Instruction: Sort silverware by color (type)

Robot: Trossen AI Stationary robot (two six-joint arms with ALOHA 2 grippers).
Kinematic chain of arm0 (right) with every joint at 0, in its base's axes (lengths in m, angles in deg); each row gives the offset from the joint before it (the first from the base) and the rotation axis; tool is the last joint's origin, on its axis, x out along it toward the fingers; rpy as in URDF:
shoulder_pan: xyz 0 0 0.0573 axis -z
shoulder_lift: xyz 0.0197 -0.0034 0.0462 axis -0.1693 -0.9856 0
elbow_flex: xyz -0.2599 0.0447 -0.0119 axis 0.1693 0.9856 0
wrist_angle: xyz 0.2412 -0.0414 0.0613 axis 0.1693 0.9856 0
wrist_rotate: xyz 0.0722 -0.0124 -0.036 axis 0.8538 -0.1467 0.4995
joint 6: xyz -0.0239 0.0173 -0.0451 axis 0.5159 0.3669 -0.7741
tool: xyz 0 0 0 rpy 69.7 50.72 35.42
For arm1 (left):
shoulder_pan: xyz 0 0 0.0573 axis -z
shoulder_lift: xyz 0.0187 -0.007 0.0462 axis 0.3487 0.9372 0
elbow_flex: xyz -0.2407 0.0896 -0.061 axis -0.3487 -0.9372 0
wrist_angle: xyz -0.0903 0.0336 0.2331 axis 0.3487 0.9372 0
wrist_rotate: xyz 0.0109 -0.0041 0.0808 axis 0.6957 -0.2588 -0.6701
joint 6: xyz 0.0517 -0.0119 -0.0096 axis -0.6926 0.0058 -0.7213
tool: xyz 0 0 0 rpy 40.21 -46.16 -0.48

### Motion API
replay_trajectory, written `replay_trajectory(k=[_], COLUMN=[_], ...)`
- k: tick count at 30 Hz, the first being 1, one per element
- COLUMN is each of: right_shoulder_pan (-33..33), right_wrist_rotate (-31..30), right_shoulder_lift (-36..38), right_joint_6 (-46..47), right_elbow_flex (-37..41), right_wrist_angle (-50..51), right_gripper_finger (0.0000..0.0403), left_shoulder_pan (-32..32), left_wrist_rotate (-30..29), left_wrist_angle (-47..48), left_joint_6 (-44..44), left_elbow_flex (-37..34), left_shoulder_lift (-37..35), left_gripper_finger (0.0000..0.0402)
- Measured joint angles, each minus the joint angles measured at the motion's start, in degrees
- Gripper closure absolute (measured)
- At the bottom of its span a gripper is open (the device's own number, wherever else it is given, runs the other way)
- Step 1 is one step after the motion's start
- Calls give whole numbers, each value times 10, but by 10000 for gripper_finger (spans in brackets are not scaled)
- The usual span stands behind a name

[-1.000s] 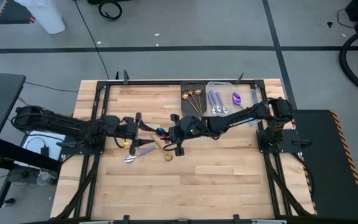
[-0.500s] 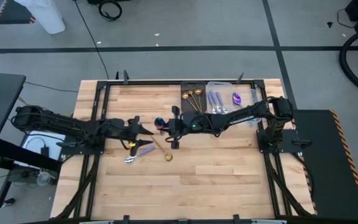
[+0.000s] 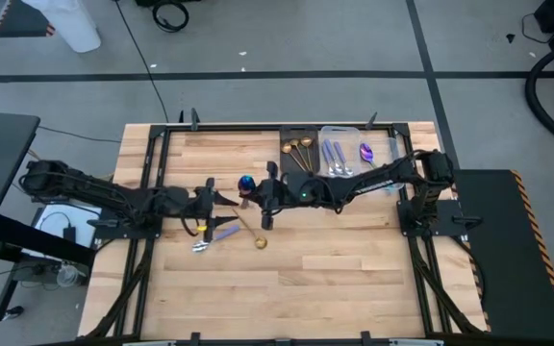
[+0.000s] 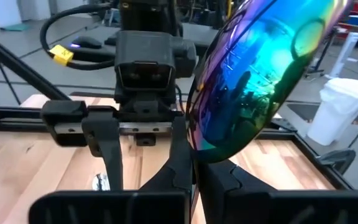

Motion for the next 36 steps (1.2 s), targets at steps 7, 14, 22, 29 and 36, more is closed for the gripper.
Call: replay_trajectory(k=[7,14,22,29,36], right_shoulder_pan=[-11,-17,-19,-19,-21], right_wrist_rotate=[-21,-21,-21,-20,-9], right_shoulder_lift=[0,0,0,0,0], right_joint_6=[0,-12,-15,-16,-10], right_elbow_flex=[0,0,0,0,-1], right_wrist_angle=[-18,-45,-44,-36,-16], right_gripper_finger=[385,385,385,385,385], left_shoulder_pan=[13,14,13,13,13], left_wrist_rotate=[-74,-75,-77,-83,-81], left_wrist_angle=[1,-44,-81,-79,-55], left_joint_6=[-7,-6,-30,-51,-46], left_elbow_flex=[0,0,0,0,0], left_shoulder_lift=[0,32,68,67,56], left_gripper_finger=[209,210,245,339,387])
